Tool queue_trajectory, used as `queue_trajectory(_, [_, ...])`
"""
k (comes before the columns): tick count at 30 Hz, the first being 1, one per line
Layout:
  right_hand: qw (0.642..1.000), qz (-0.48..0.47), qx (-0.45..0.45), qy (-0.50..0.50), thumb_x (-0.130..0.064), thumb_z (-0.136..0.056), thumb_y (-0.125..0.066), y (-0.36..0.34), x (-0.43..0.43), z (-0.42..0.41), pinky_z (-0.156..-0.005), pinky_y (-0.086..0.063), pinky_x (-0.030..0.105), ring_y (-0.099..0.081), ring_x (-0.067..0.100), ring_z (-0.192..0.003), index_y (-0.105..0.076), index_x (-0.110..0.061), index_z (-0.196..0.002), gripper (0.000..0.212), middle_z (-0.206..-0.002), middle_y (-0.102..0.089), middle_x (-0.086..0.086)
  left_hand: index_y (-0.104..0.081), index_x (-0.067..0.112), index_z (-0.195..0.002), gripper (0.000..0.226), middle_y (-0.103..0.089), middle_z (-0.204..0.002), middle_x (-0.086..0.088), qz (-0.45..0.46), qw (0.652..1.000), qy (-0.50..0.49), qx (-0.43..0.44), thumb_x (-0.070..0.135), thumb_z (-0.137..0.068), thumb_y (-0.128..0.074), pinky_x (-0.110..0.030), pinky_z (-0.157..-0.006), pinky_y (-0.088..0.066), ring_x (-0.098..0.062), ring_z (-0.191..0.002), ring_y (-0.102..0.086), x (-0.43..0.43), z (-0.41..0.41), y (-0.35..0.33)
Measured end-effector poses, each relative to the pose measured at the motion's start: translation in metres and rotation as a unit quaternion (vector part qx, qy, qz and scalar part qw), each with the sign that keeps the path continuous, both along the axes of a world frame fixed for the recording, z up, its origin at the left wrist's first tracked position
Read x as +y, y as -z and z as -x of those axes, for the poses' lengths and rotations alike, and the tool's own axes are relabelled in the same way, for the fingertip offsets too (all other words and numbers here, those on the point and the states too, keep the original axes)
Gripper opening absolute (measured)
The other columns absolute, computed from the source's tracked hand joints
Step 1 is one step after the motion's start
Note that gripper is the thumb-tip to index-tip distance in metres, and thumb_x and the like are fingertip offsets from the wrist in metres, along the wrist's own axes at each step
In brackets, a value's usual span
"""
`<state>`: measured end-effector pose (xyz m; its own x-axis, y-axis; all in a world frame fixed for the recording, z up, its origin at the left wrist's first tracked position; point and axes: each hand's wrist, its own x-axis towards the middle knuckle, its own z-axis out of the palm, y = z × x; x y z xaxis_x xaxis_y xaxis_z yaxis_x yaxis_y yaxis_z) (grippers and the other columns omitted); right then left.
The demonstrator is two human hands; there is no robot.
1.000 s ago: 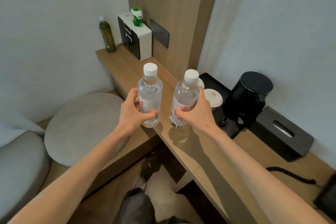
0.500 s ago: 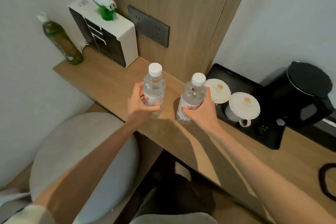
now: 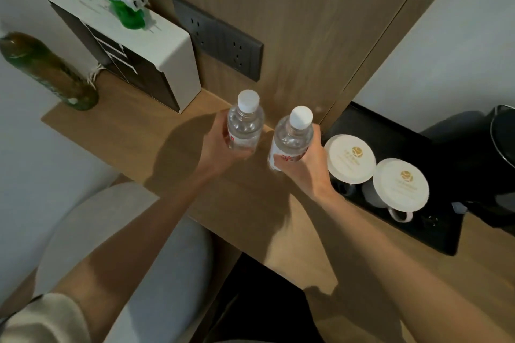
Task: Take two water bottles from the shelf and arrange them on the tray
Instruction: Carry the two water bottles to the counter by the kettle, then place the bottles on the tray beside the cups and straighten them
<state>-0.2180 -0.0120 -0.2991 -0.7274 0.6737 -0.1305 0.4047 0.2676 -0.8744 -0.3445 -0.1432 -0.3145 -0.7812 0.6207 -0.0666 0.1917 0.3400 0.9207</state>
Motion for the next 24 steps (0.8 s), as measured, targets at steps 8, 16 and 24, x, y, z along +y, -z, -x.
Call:
queue_trajectory(8, [0.997, 0.051, 0.000, -0.052, -0.022, -0.073, -0.077, 0.000, 0.008, -0.008, -0.089, -0.051, 0.026, -0.059, -0.001, -0.101, -0.032, -0.013, -0.131, 0.074, -0.109, -0.056, -0.015, -0.037, 0.032, -0.122, 0.079, -0.054, -0.113, 0.023, -0.005, 0.999, 0.033, -0.042, 0.041, -0.055, -0.076, -0.010, -0.086, -0.047, 0.010, -0.104, -0.057, -0.004, 0.007, 0.001])
queue_trajectory(16, [0.997, -0.008, -0.007, -0.073, -0.032, -0.071, -0.080, -0.027, 0.012, -0.023, -0.103, -0.047, 0.033, -0.051, 0.010, -0.120, -0.039, -0.017, -0.134, 0.076, -0.135, -0.050, -0.001, -0.043, 0.021, -0.125, 0.069, -0.056, -0.123, 0.006, -0.018, 0.998, -0.030, -0.053, 0.019, -0.067, -0.080, -0.020, -0.093, -0.045, -0.008, -0.113, -0.056, -0.022, -0.015, 0.001])
queue_trajectory(24, [0.969, -0.216, -0.004, -0.118, -0.038, -0.087, -0.063, -0.081, 0.013, -0.029, -0.088, -0.045, 0.022, -0.046, 0.008, -0.106, -0.045, -0.027, -0.133, 0.050, -0.116, -0.043, -0.006, -0.054, 0.013, -0.108, 0.036, -0.061, -0.104, 0.001, 0.075, 0.994, -0.048, -0.059, 0.019, -0.076, -0.072, -0.023, -0.083, -0.041, -0.013, -0.097, -0.058, -0.045, -0.052, -0.011])
